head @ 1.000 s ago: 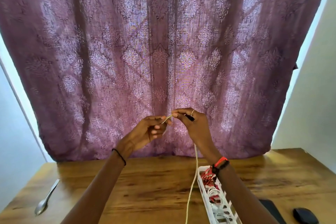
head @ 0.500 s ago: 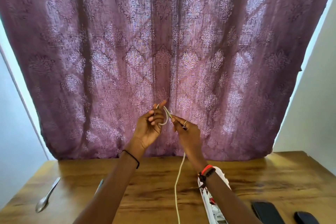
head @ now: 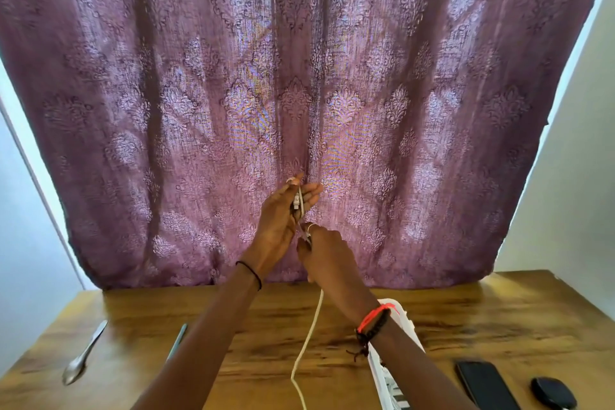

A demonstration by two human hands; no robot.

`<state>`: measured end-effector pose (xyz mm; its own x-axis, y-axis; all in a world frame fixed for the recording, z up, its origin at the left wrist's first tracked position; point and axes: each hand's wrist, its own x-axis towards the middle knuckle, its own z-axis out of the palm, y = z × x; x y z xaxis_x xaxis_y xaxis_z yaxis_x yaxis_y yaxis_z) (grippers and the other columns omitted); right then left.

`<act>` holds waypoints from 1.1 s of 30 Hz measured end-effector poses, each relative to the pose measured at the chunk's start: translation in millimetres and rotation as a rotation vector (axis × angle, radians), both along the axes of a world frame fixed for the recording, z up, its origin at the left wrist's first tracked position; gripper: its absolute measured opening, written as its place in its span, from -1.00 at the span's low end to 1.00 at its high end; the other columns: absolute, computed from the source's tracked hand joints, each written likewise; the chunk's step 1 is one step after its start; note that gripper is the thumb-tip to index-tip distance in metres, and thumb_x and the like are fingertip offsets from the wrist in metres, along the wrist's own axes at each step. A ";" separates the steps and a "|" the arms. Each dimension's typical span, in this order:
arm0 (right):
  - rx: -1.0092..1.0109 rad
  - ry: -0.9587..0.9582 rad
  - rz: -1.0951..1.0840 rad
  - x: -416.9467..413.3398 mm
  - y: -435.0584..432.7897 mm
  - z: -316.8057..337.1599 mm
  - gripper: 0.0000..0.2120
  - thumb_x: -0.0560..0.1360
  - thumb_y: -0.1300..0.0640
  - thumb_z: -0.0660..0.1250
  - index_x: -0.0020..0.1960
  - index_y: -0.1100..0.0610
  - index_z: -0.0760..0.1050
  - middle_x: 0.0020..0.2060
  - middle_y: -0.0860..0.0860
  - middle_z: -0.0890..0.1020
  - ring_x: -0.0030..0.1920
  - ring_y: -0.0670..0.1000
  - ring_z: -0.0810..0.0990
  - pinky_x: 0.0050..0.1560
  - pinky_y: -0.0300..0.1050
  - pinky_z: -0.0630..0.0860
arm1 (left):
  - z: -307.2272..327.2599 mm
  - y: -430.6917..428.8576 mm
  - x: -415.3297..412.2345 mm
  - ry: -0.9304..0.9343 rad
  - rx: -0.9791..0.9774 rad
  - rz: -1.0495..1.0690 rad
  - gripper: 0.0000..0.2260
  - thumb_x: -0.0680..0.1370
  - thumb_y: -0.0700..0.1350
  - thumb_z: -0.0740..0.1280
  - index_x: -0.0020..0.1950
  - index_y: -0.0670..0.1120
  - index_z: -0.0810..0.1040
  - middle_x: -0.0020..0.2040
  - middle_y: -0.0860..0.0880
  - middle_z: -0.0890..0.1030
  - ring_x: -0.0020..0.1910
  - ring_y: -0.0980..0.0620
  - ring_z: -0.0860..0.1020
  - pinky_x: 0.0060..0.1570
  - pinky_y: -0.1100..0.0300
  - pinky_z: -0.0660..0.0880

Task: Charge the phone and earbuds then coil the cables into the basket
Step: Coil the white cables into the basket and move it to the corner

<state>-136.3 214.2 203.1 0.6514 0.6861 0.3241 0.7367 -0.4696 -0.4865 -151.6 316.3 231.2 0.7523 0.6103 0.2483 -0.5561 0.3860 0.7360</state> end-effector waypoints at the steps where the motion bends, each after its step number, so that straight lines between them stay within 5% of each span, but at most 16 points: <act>1: 0.028 0.028 0.011 -0.4 -1.0 2.9 -0.79 0.55 0.07 0.18 0.10 0.13 0.47 -0.06 0.23 0.61 -0.05 0.26 0.61 -0.04 0.02 0.55 | 0.8 -0.4 0.6 0.028 0.078 0.021 -0.84 0.62 -0.24 0.12 0.06 -0.21 0.48 -0.27 -0.09 0.68 -0.22 0.02 0.67 -0.19 0.27 0.59; 4: 0.084 0.199 0.082 1.4 0.1 7.7 -0.86 0.52 0.14 0.20 -0.05 0.20 0.46 -0.23 0.22 0.62 -0.38 0.20 0.66 -0.27 0.06 0.62 | -3.0 1.3 2.8 0.134 0.370 0.091 -0.80 0.62 -0.24 0.12 0.07 -0.32 0.49 -0.29 -0.07 0.68 -0.24 0.02 0.67 -0.18 0.26 0.59; 11: 0.096 0.247 0.051 22.6 -5.2 7.4 -0.88 0.40 0.23 0.31 -0.07 0.18 0.52 -0.13 0.20 0.62 -0.20 0.21 0.63 -0.15 0.07 0.60 | -5.4 12.8 1.5 0.330 0.929 0.247 -0.83 0.62 -0.31 0.10 0.11 -0.24 0.46 -0.23 -0.12 0.61 -0.34 0.25 0.61 -0.17 0.37 0.56; 17: 0.176 0.173 0.050 39.4 -15.2 21.7 -0.88 0.43 0.26 0.35 -0.06 0.19 0.62 -0.13 0.15 0.67 -0.05 0.09 0.61 -0.15 -0.27 0.37 | -3.7 25.4 -3.5 0.423 1.284 0.286 -0.86 0.60 -0.29 0.16 0.01 -0.15 0.50 -0.33 0.05 0.55 -0.37 0.37 0.52 -0.23 0.50 0.40; 20: 0.217 0.124 0.079 43.9 -19.1 34.3 -0.88 0.45 0.26 0.35 -0.05 0.20 0.64 -0.13 0.14 0.68 -0.12 0.03 0.56 -0.16 -0.31 0.29 | -0.3 25.6 -6.9 0.440 1.398 0.272 -0.85 0.58 -0.33 0.18 -0.04 -0.29 0.54 -0.35 0.16 0.47 -0.42 0.40 0.50 -0.31 0.56 0.35; 27: 0.372 0.103 0.153 59.5 -22.3 56.7 -0.85 0.41 0.26 0.42 -0.03 0.23 0.66 -0.13 0.14 0.69 -0.34 -0.24 0.43 -0.26 -0.51 0.30 | 7.9 31.1 -9.5 0.391 1.054 0.023 -0.77 0.59 -0.25 0.20 0.05 -0.37 0.57 -0.52 0.06 0.48 -0.55 0.17 0.41 -0.44 0.33 0.39; 33: 0.595 0.340 0.252 67.5 -21.2 59.7 -0.88 0.41 0.25 0.42 -0.07 0.16 0.66 -0.31 0.10 0.66 -0.42 -0.19 0.46 -0.34 -0.37 0.36 | 7.1 26.5 -13.3 0.233 0.468 -0.354 -0.73 0.54 -0.24 0.15 -0.06 -0.19 0.66 -0.42 -0.01 0.30 -0.54 0.17 0.23 -0.54 0.37 0.26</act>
